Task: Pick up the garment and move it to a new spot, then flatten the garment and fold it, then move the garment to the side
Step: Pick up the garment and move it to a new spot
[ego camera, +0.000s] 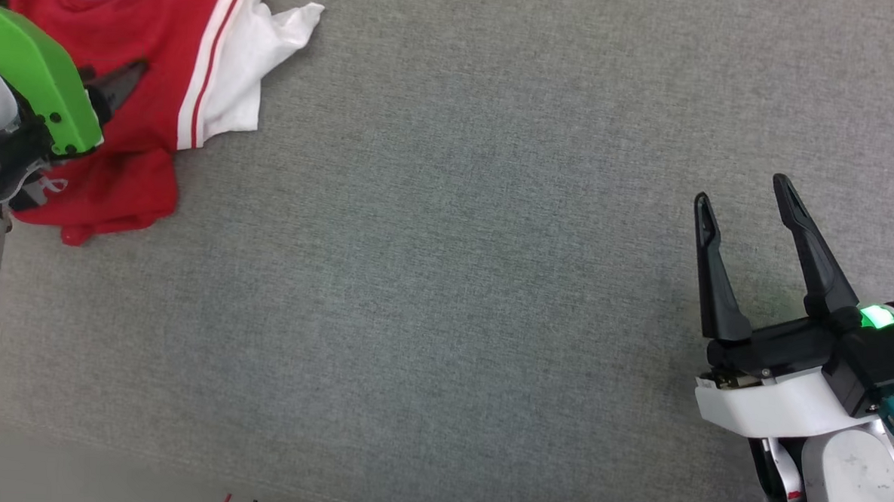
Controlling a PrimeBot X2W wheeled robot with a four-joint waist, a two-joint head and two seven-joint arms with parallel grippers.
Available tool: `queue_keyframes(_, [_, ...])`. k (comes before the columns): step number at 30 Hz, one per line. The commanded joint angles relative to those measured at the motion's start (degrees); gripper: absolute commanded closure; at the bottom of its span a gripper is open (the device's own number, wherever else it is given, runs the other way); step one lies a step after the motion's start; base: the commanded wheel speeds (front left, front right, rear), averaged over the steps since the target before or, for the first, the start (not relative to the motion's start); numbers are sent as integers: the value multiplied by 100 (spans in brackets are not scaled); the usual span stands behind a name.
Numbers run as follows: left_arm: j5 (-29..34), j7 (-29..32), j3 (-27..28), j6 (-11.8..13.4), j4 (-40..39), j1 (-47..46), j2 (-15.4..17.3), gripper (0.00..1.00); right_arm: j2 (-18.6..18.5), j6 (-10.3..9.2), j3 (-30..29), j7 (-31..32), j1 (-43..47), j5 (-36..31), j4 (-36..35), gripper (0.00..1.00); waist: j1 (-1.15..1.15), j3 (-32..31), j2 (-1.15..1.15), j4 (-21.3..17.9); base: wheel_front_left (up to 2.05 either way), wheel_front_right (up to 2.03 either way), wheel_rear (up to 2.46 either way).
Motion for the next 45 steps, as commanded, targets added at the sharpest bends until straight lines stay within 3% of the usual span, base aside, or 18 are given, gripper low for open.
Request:
queue_keyframes(1, [-68, 135, -121, -17, 68, -104, 78, 0, -36, -5, -3, -27, -97, -66, -53, 0, -1, 211, 0, -169, 0, 0, 0])
queue_keyframes(8, [-135, 667, -749, -17, 687, -133, 51, 0, -74, -5, 24, -27, -174, -81, -117, 0, -1, 425, 0, -261, 0, 0, 0])
queue_keyframes(13, [-241, 653, -1068, -17, 965, -97, -11, 0, -58, -5, 75, -27, -175, -89, -143, 0, -1, 473, 0, -322, 0, 0, 0])
queue_keyframes(14, [-260, 628, -1113, -17, 995, -98, -7, 27, -53, -5, 74, -27, -170, -87, -142, 0, -1, 463, 0, -327, 0, 0, 0])
queue_keyframes(15, [-267, 593, -1183, -17, 1020, -102, 11, 100, -41, -5, 65, -27, -161, -80, -147, 0, -1, 441, 0, -329, 0, 0, 0])
queue_keyframes(24, [-413, -231, -1472, -17, 816, -277, 382, 100, 83, -5, 99, -27, 14, -12, -63, 0, -1, -90, 0, -288, 0, 0, 0])
queue_keyframes(35, [-339, -951, -2830, -17, -976, -374, 1196, 100, 274, -5, -16, -27, 376, 134, 94, 0, -1, -969, 0, -389, 0, 0, 0])
queue_keyframes(39, [-416, -1002, -3316, -17, -1597, -431, 1287, 100, 307, -5, -100, -27, 469, 161, 122, 0, -1, -1162, 0, -492, 0, 0, 0])
queue_keyframes(45, [-517, -983, -4008, -17, -2330, -606, 1135, 100, 329, -5, -166, -27, 548, 259, 145, 0, -1, -1419, 0, -823, 0, 0, 0])
